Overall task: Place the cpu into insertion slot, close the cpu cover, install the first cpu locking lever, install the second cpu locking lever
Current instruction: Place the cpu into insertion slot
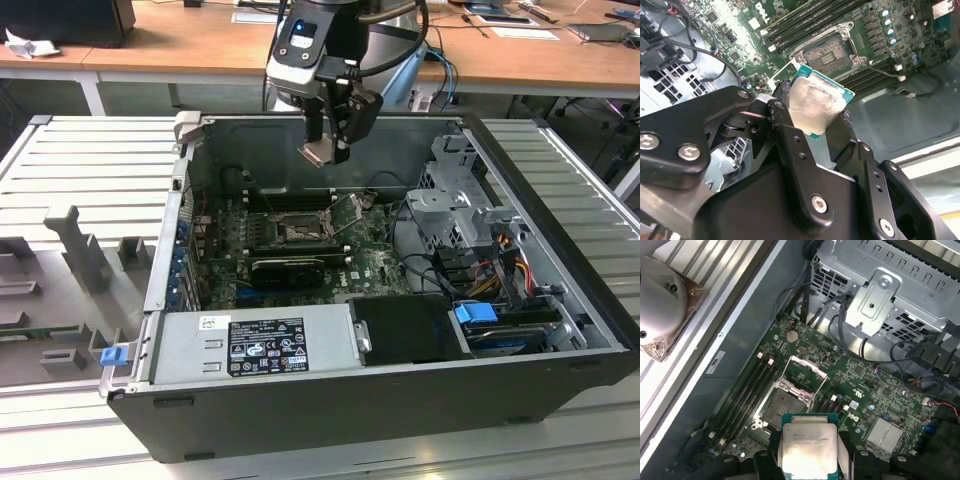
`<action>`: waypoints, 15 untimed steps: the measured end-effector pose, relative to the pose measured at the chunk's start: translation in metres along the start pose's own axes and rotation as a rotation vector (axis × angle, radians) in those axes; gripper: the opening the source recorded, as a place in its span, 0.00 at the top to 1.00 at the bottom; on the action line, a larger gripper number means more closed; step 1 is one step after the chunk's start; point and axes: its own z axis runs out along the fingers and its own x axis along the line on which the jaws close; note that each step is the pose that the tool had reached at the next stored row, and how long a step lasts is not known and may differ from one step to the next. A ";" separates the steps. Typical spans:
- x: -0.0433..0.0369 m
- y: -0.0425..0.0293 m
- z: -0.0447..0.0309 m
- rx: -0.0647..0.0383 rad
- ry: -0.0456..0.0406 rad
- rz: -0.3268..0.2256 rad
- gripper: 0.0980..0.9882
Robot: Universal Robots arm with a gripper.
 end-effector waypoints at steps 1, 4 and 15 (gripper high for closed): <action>0.0000 0.0000 0.0001 0.000 -0.0017 0.019 0.52; 0.0000 0.0000 0.0004 -0.001 -0.0065 0.074 0.52; 0.0010 -0.0021 0.0046 -0.005 -0.0232 0.262 0.52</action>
